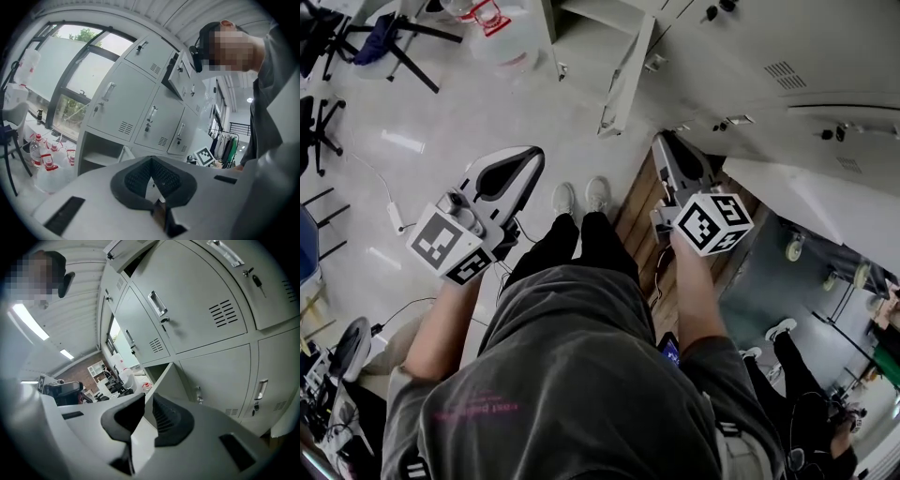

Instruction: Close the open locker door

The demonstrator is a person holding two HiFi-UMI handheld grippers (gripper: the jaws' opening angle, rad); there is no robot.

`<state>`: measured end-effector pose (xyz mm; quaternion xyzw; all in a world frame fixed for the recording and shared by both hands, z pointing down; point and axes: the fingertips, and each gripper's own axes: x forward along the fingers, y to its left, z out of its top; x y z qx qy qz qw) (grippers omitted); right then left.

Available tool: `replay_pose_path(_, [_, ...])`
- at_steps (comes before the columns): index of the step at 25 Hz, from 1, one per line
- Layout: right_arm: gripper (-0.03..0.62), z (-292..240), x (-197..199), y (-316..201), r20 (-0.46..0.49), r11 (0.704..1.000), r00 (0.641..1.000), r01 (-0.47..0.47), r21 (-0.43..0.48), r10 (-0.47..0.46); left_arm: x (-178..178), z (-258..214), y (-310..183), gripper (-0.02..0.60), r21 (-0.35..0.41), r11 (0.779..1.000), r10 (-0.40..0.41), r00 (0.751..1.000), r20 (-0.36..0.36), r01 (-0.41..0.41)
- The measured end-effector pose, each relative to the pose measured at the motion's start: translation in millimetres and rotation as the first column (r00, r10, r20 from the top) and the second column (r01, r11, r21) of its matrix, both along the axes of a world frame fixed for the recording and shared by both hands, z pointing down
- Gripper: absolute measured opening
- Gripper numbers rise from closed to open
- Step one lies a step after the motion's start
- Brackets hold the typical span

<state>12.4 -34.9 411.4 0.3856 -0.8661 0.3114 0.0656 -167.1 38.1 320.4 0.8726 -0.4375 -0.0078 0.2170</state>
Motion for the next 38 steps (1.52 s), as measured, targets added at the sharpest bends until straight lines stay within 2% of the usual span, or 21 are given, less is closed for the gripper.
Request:
replay_pose_path(13, [0.057, 23.4, -49.1, -18.0, 0.034, 0.982, 0.984, 0.175, -0.066, -0.173, -16.9, 15.1, 0.0, 0.014, -0.046, 0.991, -0.124, 0.992, 0.012, 0.124])
replay_pose_path(21, [0.063, 37.4, -59.9, -25.6, 0.047, 0.965, 0.971, 0.240, -0.107, -0.236, -16.5, 22.1, -6.6, 0.014, -0.062, 0.983, -0.175, 0.984, 0.015, 0.176])
replay_pose_path(38, [0.084, 40.2, -102.3, -29.4, 0.089, 0.905, 0.914, 0.405, -0.129, -0.396, -27.2, 17.6, -21.5, 0.014, -0.041, 0.948, -0.314, 0.949, 0.030, 0.315])
